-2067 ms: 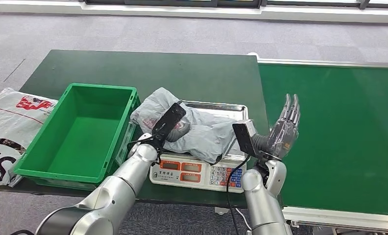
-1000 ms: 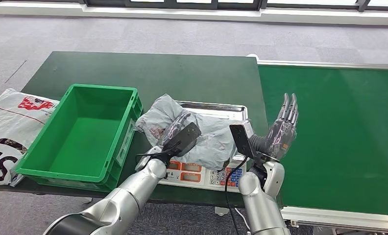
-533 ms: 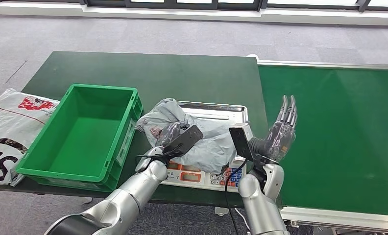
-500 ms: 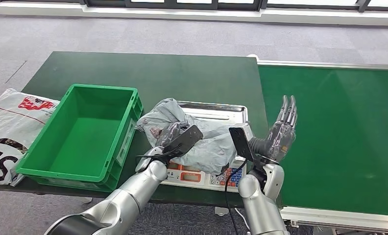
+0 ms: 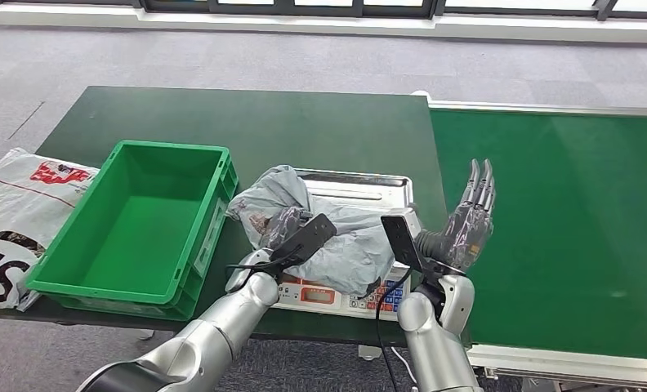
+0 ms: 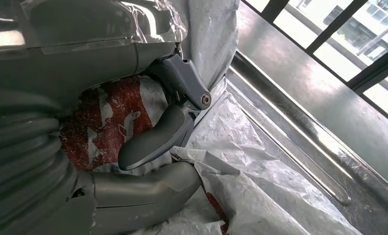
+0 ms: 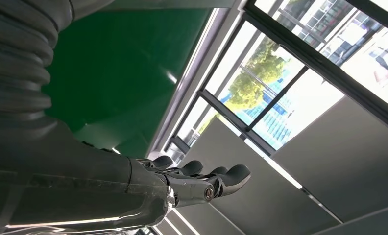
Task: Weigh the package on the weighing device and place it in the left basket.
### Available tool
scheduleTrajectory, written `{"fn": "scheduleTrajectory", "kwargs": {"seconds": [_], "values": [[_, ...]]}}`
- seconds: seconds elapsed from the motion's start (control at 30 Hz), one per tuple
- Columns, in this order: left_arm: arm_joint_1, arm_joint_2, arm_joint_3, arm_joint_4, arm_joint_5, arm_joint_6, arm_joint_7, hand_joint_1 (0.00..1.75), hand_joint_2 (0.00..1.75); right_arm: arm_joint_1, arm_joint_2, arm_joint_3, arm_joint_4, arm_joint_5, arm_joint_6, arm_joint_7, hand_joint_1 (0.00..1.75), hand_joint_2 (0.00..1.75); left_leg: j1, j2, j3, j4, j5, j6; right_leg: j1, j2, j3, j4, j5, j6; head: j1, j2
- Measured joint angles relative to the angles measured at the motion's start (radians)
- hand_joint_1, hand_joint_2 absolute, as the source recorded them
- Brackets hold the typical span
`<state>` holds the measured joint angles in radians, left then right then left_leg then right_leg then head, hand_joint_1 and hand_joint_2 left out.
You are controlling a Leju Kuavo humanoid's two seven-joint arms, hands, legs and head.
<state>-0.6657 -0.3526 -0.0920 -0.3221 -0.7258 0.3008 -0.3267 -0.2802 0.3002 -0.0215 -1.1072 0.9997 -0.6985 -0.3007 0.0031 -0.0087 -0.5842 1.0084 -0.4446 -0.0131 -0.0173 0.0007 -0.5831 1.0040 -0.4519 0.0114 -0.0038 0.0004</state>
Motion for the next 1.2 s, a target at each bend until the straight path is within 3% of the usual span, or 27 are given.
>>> {"fn": "scheduleTrajectory", "kwargs": {"seconds": [0.2,0.37,0.6,1.2], "values": [[0.005,0.013,0.021,-0.026,-0.011,0.207,-0.058,1.75,1.75,0.014,-0.002,-0.005,-0.025,0.006,0.000,-0.010,0.00,1.75,0.000,0.001,-0.003,0.000,0.000,0.000,0.000,0.001,-0.004,0.000,0.001,-0.001,0.000,0.000],[-0.013,0.069,0.049,-0.112,-0.063,0.355,-0.052,1.75,1.75,0.027,-0.005,-0.029,-0.041,0.005,0.000,-0.041,0.00,1.75,0.000,0.003,-0.005,0.000,0.001,-0.002,0.002,0.003,-0.008,0.000,0.002,-0.002,0.000,0.000],[-0.017,0.101,0.081,-0.180,-0.092,0.383,-0.054,1.75,1.75,0.035,-0.005,-0.064,-0.046,0.007,0.000,-0.066,0.00,1.75,0.001,0.003,-0.007,0.000,0.001,-0.002,0.001,0.003,-0.009,0.000,0.002,-0.002,0.000,0.000],[-0.017,0.113,0.093,-0.207,-0.100,0.393,-0.054,1.75,1.75,0.039,-0.005,-0.087,-0.046,0.007,0.000,-0.075,0.00,1.75,0.001,0.002,-0.008,0.000,0.001,-0.002,0.001,0.003,-0.010,0.000,0.002,-0.002,0.000,0.000]]}}
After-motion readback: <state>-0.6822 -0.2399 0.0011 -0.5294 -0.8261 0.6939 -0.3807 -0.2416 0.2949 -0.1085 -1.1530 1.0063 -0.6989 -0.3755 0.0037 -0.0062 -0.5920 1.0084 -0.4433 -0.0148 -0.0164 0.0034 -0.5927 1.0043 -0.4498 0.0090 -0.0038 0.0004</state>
